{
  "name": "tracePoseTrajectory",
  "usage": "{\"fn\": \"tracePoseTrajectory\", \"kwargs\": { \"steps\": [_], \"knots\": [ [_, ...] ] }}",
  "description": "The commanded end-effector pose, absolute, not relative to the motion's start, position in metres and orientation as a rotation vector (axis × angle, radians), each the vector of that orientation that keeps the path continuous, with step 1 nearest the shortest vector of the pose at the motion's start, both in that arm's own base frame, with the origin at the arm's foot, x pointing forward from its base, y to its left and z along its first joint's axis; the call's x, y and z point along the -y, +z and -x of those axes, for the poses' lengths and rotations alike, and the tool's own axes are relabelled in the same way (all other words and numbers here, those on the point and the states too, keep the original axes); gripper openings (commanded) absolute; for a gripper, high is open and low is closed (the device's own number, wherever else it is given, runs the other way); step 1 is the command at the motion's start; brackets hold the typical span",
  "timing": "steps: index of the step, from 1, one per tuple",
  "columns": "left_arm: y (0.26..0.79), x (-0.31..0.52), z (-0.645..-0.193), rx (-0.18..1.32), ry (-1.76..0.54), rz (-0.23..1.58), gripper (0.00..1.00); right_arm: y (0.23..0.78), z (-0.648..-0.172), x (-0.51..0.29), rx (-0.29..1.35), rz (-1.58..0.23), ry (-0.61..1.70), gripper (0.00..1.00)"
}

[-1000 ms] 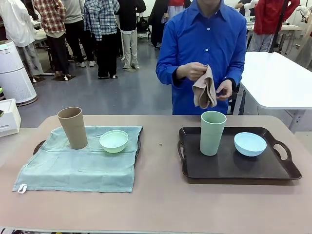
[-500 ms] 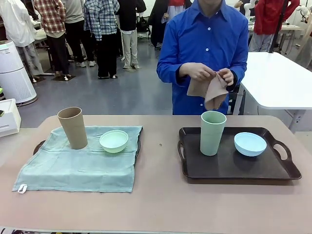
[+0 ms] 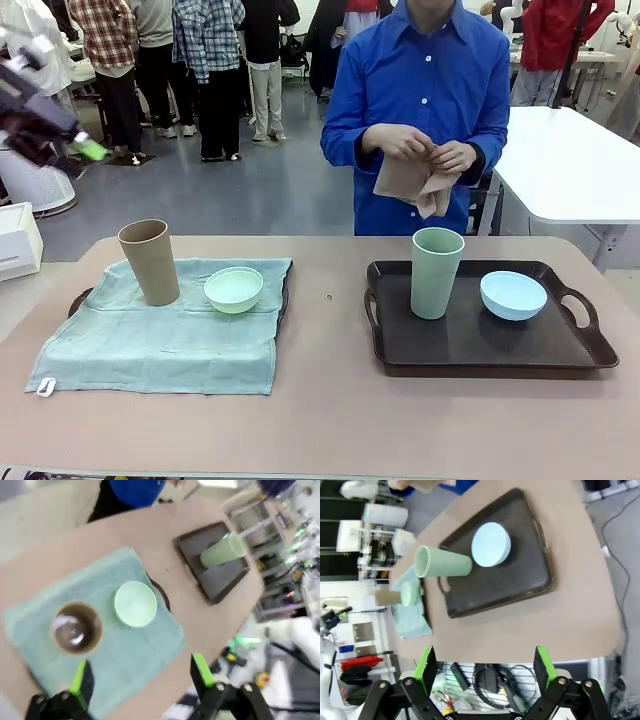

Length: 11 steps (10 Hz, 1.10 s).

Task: Set up a tray with a mat and arrange the tableware.
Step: Pick up the Picnic Bowl and Reusable plastic cup from the Handle tray in front of the human's position and hold them in the air.

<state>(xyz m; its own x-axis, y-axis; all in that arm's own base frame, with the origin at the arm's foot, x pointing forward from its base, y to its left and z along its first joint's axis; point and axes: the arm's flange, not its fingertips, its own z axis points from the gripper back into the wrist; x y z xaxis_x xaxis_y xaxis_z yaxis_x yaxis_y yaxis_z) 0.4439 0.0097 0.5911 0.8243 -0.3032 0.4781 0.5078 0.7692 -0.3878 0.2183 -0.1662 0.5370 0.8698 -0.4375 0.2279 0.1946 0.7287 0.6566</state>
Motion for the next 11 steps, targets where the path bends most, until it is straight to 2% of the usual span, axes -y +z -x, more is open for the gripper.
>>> {"fn": "tracePoseTrajectory", "kwargs": {
  "steps": [1,2,4,5,7,8,9,11],
  "knots": [
    [0.591,0.045,-0.442,0.516,-0.607,0.338,1.0,0.541,-0.232,0.15,0.334,-0.558,-0.344,1.0],
    [0.595,0.083,-0.437,0.54,-0.74,0.271,1.0,0.544,-0.241,0.14,0.314,-0.517,-0.314,1.0],
    [0.585,0.152,-0.433,0.309,-0.992,0.269,1.0,0.541,-0.269,0.113,0.241,-0.444,-0.236,1.0],
    [0.578,0.179,-0.433,0.229,-1.1,0.255,1.0,0.535,-0.289,0.102,0.266,-0.377,-0.28,1.0],
    [0.564,0.225,-0.421,0.201,-1.249,0.264,1.0,0.519,-0.319,0.077,0.262,-0.309,-0.303,1.0],
    [0.565,0.227,-0.417,0.162,-1.213,0.346,1.0,0.517,-0.321,0.07,0.264,-0.325,-0.295,1.0],
    [0.554,0.224,-0.413,0.211,-1.16,0.283,1.0,0.521,-0.308,0.078,0.269,-0.362,-0.31,1.0],
    [0.554,0.224,-0.413,0.211,-1.16,0.283,1.0,0.523,-0.316,0.073,0.273,-0.343,-0.267,1.0]
  ]
}}
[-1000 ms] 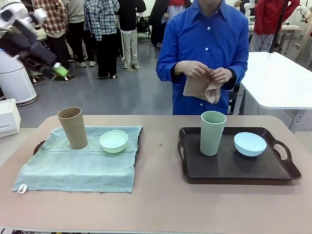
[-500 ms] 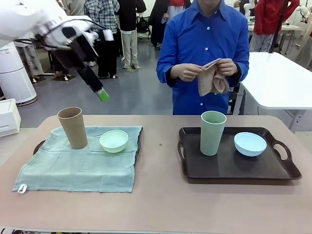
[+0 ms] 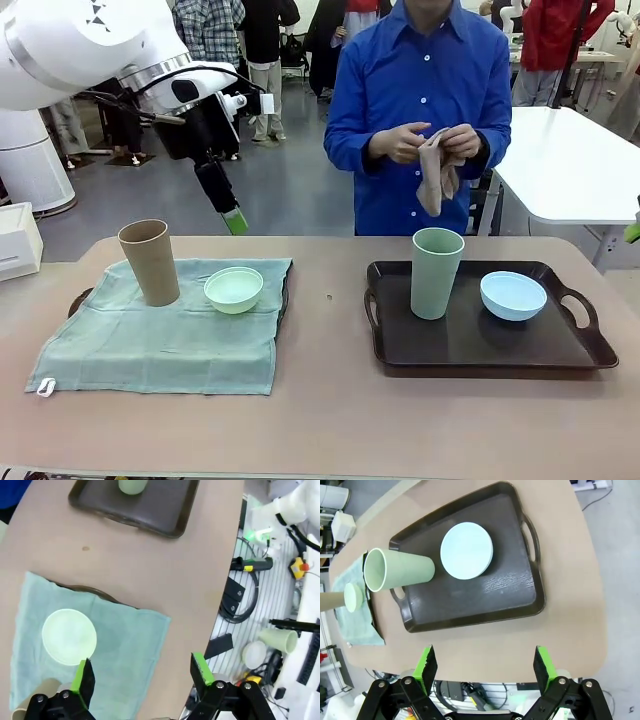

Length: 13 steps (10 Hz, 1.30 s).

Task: Set up a tray with a mat and arrange the tableware.
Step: Pick up the Picnic Bowl and Reusable plastic cup from the Handle tray in front of the human's position and hold them in the air.

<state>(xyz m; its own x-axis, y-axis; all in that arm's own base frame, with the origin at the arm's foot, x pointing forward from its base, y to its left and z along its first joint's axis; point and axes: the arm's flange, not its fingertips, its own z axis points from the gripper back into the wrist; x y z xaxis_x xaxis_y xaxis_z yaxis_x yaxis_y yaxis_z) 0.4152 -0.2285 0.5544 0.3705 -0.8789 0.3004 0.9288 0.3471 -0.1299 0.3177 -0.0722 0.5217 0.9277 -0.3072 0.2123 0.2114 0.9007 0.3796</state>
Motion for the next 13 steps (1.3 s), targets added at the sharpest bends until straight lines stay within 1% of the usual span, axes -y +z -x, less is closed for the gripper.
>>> {"fn": "tracePoseTrajectory", "kwargs": {
  "steps": [1,3,4,5,6,7,8,10,13],
  "knots": [
    [0.554,0.224,-0.413,0.211,-1.16,0.283,1.0,0.523,-0.316,0.073,0.273,-0.343,-0.267,1.0],
    [0.554,0.224,-0.413,0.211,-1.16,0.283,1.0,0.522,-0.317,0.073,0.274,-0.361,-0.267,1.0],
    [0.556,0.224,-0.417,0.195,-1.173,0.297,1.0,0.523,-0.351,0.057,0.264,-0.301,-0.22,1.0],
    [0.547,0.262,-0.454,0.171,-1.298,0.242,1.0,0.52,-0.383,0.04,0.256,-0.254,-0.15,1.0],
    [0.53,0.3,-0.485,0.169,-1.438,0.244,1.0,0.514,-0.404,0.034,0.256,-0.222,-0.149,1.0],
    [0.516,0.319,-0.497,0.165,-1.556,0.261,1.0,0.506,-0.418,0.03,0.257,-0.199,-0.149,1.0],
    [0.498,0.332,-0.508,0.198,-1.622,0.3,1.0,0.497,-0.426,0.029,0.25,-0.2,-0.131,1.0],
    [0.469,0.354,-0.521,0.302,-1.706,0.433,1.0,0.477,-0.439,0.027,0.257,-0.162,-0.132,1.0],
    [0.435,0.376,-0.528,0.419,-1.732,0.684,1.0,0.447,-0.466,0.02,0.334,-0.129,-0.11,1.0]
  ]
}}
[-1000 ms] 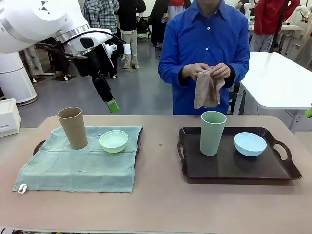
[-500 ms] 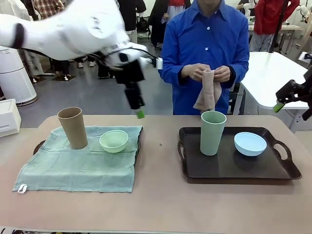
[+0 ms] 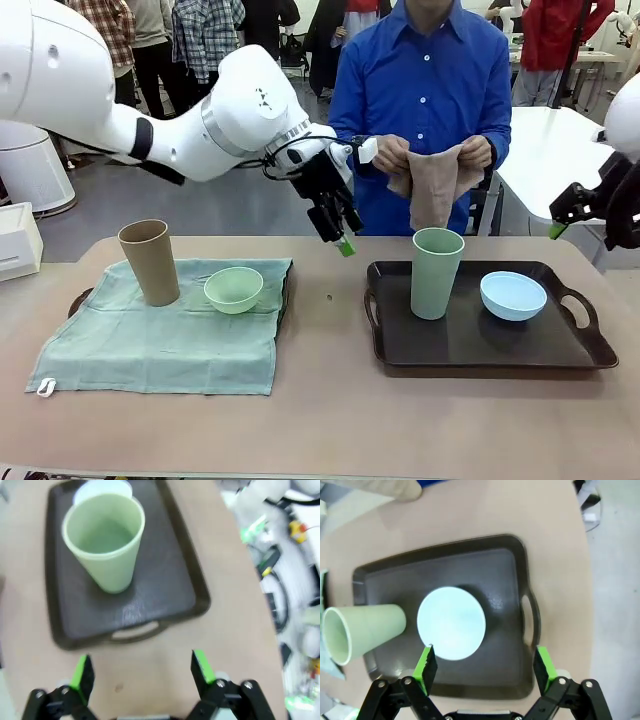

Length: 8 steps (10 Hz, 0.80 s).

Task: Set up a tray with a mat and arrange the tableware.
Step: Pick up the Picnic Bowl and Reusable plastic cup from the Handle tray in front of the human's position and hold them in the air.

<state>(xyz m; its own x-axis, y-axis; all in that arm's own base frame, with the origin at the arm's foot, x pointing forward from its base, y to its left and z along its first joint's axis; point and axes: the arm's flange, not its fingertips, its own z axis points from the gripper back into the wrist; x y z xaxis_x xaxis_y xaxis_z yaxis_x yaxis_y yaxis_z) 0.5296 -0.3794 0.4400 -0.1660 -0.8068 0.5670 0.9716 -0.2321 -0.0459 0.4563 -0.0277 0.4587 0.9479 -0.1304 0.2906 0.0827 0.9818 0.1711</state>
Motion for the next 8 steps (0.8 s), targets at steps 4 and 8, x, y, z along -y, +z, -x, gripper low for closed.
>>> {"fn": "tracePoseTrajectory", "kwargs": {
  "steps": [4,8],
  "knots": [
    [0.391,0.43,-0.524,0.407,-1.598,0.627,1.0,0.428,-0.486,-0.001,0.29,-0.1,-0.074,1.0],
    [0.384,0.43,-0.522,0.413,-1.602,0.662,1.0,0.421,-0.48,0.003,0.289,-0.122,-0.051,1.0]
  ]
}}
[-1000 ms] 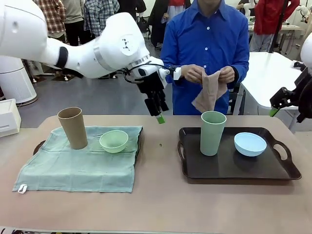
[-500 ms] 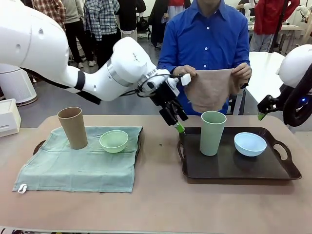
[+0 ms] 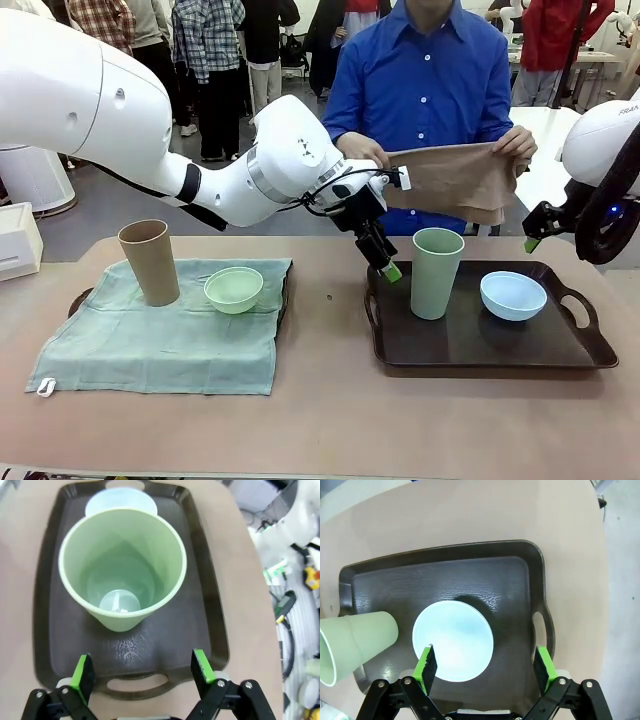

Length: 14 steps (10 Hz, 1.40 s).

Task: Set up a tray with a mat and arrange the tableware.
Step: Pick up the Picnic Bowl and Reusable plastic cup from the Handle tray in front of the human's position and hold them in the air.

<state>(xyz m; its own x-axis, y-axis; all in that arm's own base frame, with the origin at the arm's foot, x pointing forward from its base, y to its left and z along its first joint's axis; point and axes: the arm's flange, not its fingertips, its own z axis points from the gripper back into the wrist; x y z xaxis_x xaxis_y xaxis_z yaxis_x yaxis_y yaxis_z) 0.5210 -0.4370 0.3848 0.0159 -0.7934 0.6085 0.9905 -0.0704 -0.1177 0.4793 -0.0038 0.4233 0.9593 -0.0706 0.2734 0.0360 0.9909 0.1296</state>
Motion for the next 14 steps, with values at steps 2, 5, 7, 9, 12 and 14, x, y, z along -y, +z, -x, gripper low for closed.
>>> {"fn": "tracePoseTrajectory", "kwargs": {
  "steps": [2,5,7,9,12,14],
  "knots": [
    [0.384,0.43,-0.522,0.413,-1.602,0.662,1.0,0.421,-0.48,0.003,0.289,-0.122,-0.051,1.0],
    [0.384,0.43,-0.512,0.549,-1.749,0.669,1.0,0.414,-0.484,-0.004,0.242,-0.14,-0.026,1.0],
    [0.383,0.423,-0.501,0.656,-1.732,0.58,1.0,0.406,-0.48,-0.005,0.216,-0.141,-0.012,1.0],
    [0.376,0.423,-0.495,0.761,-1.705,0.547,1.0,0.39,-0.48,-0.007,0.205,-0.136,0.014,1.0],
    [0.352,0.438,-0.496,0.857,-1.679,0.611,1.0,0.359,-0.488,-0.014,0.181,-0.123,0.03,1.0],
    [0.349,0.441,-0.499,0.878,-1.646,0.647,1.0,0.351,-0.491,-0.018,0.175,-0.121,0.048,1.0]
  ]
}}
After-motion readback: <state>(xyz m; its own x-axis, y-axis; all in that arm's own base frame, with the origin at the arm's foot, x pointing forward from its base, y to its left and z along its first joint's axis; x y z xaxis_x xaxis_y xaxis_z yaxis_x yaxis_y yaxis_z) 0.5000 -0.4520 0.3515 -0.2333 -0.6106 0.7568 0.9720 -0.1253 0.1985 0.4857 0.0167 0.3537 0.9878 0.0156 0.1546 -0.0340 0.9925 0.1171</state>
